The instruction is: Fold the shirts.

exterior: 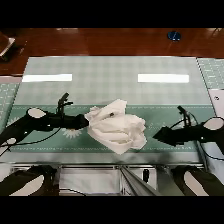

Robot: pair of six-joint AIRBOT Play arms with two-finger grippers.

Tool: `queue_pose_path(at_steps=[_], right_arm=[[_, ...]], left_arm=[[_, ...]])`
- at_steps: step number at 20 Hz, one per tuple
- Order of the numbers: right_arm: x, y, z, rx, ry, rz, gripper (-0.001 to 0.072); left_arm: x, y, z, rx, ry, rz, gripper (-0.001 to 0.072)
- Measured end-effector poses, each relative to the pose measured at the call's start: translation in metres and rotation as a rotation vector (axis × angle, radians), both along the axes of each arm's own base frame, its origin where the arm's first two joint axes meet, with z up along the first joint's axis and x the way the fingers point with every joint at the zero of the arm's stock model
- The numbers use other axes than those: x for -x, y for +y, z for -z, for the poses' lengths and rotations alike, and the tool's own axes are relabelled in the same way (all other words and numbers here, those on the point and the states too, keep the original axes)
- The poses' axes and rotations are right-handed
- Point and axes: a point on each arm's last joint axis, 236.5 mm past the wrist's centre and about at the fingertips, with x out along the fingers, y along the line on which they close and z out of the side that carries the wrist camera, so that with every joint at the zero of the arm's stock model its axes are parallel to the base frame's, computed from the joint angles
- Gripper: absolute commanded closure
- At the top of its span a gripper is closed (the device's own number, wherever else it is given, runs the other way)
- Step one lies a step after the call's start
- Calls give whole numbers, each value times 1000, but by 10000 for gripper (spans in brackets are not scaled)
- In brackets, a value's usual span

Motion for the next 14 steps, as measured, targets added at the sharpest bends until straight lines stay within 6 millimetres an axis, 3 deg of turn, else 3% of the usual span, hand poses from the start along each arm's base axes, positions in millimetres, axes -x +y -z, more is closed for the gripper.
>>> queue_pose_path(at_steps=[6, 7, 9, 10, 12, 14], right_arm=[[2, 54, 23, -33, 44, -68, 327], [0, 63, 24, -46, 45, -69, 414], [-6, 75, 29, -43, 23, -90, 678], [-10, 81, 29, -44, 8, -107, 691], [-26, 91, 15, -66, -49, -146, 691], [-57, 99, -24, -104, -159, -183, 691]], left_arm=[[-2, -2, 0, 2, -7, 4, 689], [-2, -2, 0, 2, -7, 4, 689], [-2, -1, -1, 3, -8, 3, 689], [-4, 0, -1, 3, -11, -1, 690], [-17, 6, -11, 13, -37, -23, 690], [-43, 16, -44, 42, -117, -53, 690]])
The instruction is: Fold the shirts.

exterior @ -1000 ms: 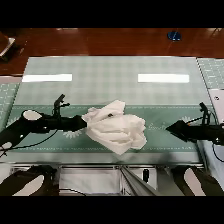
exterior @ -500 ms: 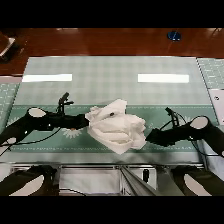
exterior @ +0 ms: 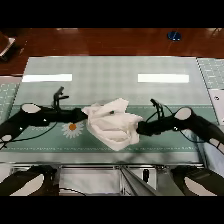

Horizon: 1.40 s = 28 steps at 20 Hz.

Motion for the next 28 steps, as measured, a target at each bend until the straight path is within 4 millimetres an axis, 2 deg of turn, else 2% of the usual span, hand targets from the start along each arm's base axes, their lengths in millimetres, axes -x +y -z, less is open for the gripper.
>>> queue_pose_path(at_steps=[1, 2, 3, 5, 6, 8, 10, 12, 14, 16, 18, 20, 22, 24, 26, 28], right_arm=[[-27, 1, -32, -19, -99, 4, 691], [-53, -2, -68, -27, -208, 13, 691], [-78, -8, -113, -32, -326, 25, 691], [-115, -22, -213, -21, -570, 45, 691], [-123, -31, -266, -5, -693, 51, 691], [-119, -45, -362, 37, -910, 53, 691], [-94, -59, -438, 88, -1089, 55, 691], [-61, -74, -488, 150, -1223, 73, 691], [-27, -93, -519, 222, -1317, 111, 691], [5, -111, -537, 288, -1380, 159, 691], [32, -128, -545, 350, -1409, 202, 691], [53, -143, -544, 401, -1405, 239, 691], [67, -150, -540, 425, -1389, 250, 691], [69, -151, -530, 431, -1356, 245, 691], [56, -150, -507, 438, -1283, 225, 691], [31, -144, -472, 432, -1175, 190, 691]], left_arm=[[-15, 5, -25, 19, -60, -15, 690], [-33, 13, -59, 36, -147, -40, 690], [-51, 21, -96, 48, -242, -73, 690], [-75, 38, -185, 66, -455, -132, 690], [-82, 47, -237, 66, -581, -168, 690], [-78, 63, -336, 58, -822, -231, 690], [-54, 74, -418, 17, -1035, -266, 690], [-20, 84, -478, -52, -1202, -306, 690], [14, 96, -514, -156, -1311, -362, 690], [49, 107, -537, -250, -1396, -421, 690], [80, 113, -546, -343, -1440, -455, 690], [104, 113, -543, -415, -1450, -456, 690], [116, 113, -527, -470, -1406, -432, 690], [116, 113, -503, -496, -1328, -401, 690], [105, 114, -468, -510, -1215, -364, 690], [87, 118, -426, -504, -1085, -336, 690]])
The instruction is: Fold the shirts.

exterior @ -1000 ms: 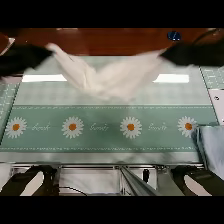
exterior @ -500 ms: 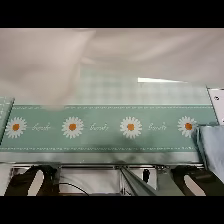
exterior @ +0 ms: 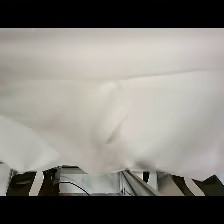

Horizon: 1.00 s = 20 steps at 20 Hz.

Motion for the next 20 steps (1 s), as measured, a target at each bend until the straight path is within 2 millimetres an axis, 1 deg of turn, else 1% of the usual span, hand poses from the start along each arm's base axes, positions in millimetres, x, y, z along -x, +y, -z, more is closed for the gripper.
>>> queue_pose_path(at_steps=[2, 4, 7, 9, 11, 12, 13, 14, 15, 16, 17, 18, 19, 20], right_arm=[[-34, 10, 44, -17, 119, -21, 691], [-72, 20, 89, -49, 221, -36, 691], [-134, 37, 151, -104, 331, -59, 691], [-176, 44, 191, -137, 393, -55, 691], [-218, 48, 231, -163, 448, -39, 691], [-240, 51, 250, -177, 471, -31, 690], [-260, 54, 264, -195, 486, -25, 670], [-277, 56, 278, -214, 507, -20, 577], [-296, 59, 291, -249, 523, -8, 494], [-311, 59, 301, -282, 542, 2, 378], [-326, 59, 311, -330, 562, 16, 300], [-337, 55, 319, -371, 583, 26, 300], [-344, 49, 323, -407, 601, 38, 300], [-347, 38, 324, -435, 618, 51, 300]], left_arm=[[-23, 4, 52, 42, 145, 7, 689], [-48, 5, 105, 114, 261, 16, 690], [-89, 16, 185, 237, 371, -29, 690], [-113, 26, 231, 306, 426, -80, 689], [-136, 33, 269, 347, 473, -126, 690], [-147, 35, 282, 363, 486, -146, 689], [-159, 37, 295, 369, 503, -162, 688], [-169, 36, 308, 373, 524, -170, 677], [-180, 34, 318, 374, 544, -174, 629], [-191, 30, 327, 373, 566, -172, 461], [-199, 27, 335, 373, 589, -167, 335], [-208, 25, 339, 372, 606, -163, 201], [-214, 24, 343, 371, 630, -157, 199], [-218, 26, 346, 365, 660, -148, 199]])
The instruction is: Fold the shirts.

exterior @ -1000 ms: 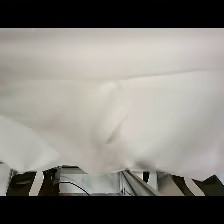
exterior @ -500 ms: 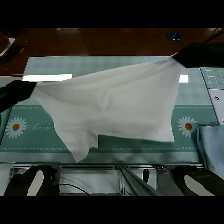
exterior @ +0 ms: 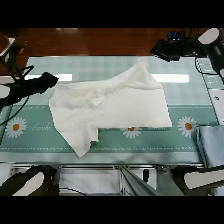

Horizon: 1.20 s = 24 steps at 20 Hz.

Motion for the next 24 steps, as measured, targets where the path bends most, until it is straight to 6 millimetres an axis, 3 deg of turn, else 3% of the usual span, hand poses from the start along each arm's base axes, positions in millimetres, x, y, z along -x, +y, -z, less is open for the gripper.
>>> queue_pose_path(at_steps=[2, 4, 7, 9, 12, 15, 20, 21, 22, 24], right_arm=[[7, -33, 1, -22, 61, 15, 301], [30, -76, 0, 24, 120, 18, 301], [84, -143, 12, 149, 224, 100, 300], [126, -170, 30, 180, 283, 197, 300], [185, -165, 65, 134, 322, 261, 299], [223, -138, 94, 42, 332, 276, 300], [257, -112, 123, -41, 369, 272, 300], [259, -110, 125, -46, 370, 273, 300], [261, -108, 127, -51, 375, 271, 300], [264, -109, 130, -46, 379, 277, 300]], left_arm=[[3, 16, 8, -29, 76, 28, 199], [21, 47, 21, -61, 178, 28, 200], [71, 79, 54, -37, 339, 2, 200], [117, 70, 86, 42, 457, 24, 199], [168, 50, 122, 159, 566, 30, 200], [191, 37, 143, 238, 620, -13, 201], [184, 22, 152, 326, 586, -73, 221], [181, 18, 153, 331, 576, -71, 392], [178, 16, 156, 326, 571, -69, 665], [176, 10, 159, 318, 564, -49, 690]])
